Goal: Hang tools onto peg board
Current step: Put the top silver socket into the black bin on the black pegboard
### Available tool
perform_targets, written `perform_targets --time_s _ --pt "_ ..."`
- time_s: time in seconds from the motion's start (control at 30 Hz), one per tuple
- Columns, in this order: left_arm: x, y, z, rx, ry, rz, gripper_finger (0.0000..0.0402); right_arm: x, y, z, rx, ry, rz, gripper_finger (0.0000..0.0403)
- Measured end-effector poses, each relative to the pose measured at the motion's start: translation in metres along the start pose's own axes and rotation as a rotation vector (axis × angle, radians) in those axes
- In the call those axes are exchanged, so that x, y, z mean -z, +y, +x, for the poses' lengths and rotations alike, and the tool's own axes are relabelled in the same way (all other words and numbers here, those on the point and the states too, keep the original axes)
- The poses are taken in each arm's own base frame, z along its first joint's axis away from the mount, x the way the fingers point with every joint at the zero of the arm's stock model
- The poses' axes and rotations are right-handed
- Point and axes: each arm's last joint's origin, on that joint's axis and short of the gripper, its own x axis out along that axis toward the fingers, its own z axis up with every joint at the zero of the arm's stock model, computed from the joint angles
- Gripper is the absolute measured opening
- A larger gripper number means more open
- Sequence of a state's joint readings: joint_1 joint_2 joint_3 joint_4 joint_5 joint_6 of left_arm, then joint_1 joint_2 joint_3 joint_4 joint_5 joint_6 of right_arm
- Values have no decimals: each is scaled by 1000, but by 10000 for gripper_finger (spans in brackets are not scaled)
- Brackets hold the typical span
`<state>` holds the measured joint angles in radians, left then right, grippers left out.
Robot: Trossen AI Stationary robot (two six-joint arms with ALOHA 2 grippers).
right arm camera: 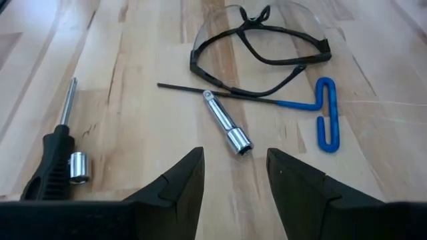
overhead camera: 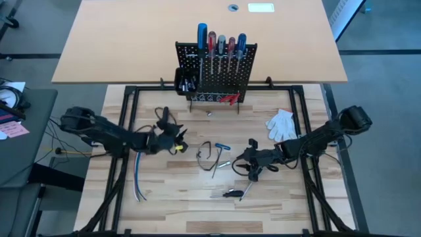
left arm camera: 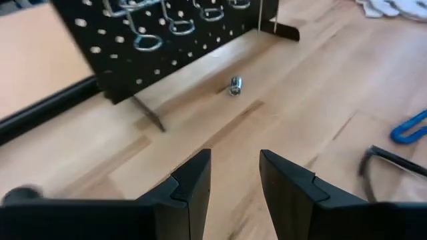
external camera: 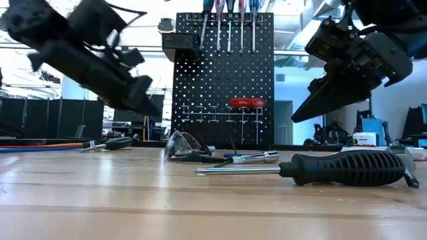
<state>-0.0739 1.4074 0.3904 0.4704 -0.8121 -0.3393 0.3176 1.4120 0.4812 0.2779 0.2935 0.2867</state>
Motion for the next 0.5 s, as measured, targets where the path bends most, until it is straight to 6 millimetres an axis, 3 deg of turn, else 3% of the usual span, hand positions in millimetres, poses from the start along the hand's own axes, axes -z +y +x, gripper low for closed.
perform_targets --time_s 0.27,0.5 --pt "3 -15 56 15 48 151 124 1 2 -1 -8 5 -8 171" --pt "-19 -38 105 -7 73 251 147 1 2 -1 -7 7 -8 171"
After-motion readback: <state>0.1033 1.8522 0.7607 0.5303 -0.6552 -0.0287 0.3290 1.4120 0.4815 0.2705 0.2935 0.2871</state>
